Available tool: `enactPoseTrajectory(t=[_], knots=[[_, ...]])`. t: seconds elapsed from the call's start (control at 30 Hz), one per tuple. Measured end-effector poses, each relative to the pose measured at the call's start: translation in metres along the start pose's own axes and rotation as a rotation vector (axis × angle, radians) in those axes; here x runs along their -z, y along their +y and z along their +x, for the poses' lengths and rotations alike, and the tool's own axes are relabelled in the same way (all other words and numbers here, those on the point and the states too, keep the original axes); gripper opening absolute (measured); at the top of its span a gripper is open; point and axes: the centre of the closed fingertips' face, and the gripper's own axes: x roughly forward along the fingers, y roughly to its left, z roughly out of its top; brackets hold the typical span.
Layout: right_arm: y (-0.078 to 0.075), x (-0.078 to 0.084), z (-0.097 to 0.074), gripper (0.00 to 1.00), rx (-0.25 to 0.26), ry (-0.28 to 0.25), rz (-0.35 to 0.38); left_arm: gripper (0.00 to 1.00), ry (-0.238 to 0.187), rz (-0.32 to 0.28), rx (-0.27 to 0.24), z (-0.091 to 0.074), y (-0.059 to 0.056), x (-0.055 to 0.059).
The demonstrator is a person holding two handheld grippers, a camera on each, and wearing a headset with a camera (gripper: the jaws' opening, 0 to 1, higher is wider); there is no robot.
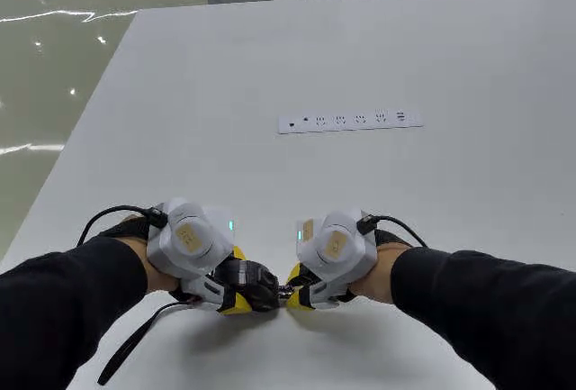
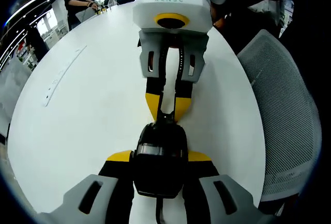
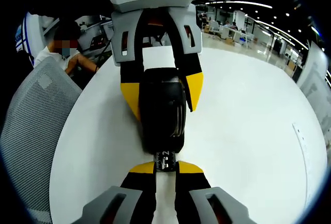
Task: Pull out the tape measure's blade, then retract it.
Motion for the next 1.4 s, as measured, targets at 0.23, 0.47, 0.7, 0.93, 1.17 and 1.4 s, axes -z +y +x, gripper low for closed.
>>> enactPoseTrajectory(t=[0.23,0.47,0.7,0.93,1.17,1.4], knots=[[0.001,-0.001,0.001,0.11,0.001,-0.003,0.014,0.3,0.001,0.006,-0.001,0.0,-0.001,0.0],[0.002,-0.004,0.005,0.13,-0.012,-0.018,0.029,0.3,0.007,0.008,0.002,0.002,-0.001,-0.001],[-0.001,-0.005,0.004,0.09,-0.005,-0.018,0.016,0.3,0.006,0.008,0.004,0.0,-0.001,0.0],[0.001,-0.002,0.001,0.08,-0.005,-0.017,0.022,0.3,0.009,0.018,0.0,0.0,-0.001,0.0],[0.0,0.0,0.0,0.09,0.0,-0.012,0.023,0.3,0.01,0.013,-0.002,-0.001,-0.001,0.0],[-0.002,0.003,-0.002,0.09,0.002,-0.004,0.023,0.3,0.011,0.007,-0.004,-0.001,0.0,0.0]])
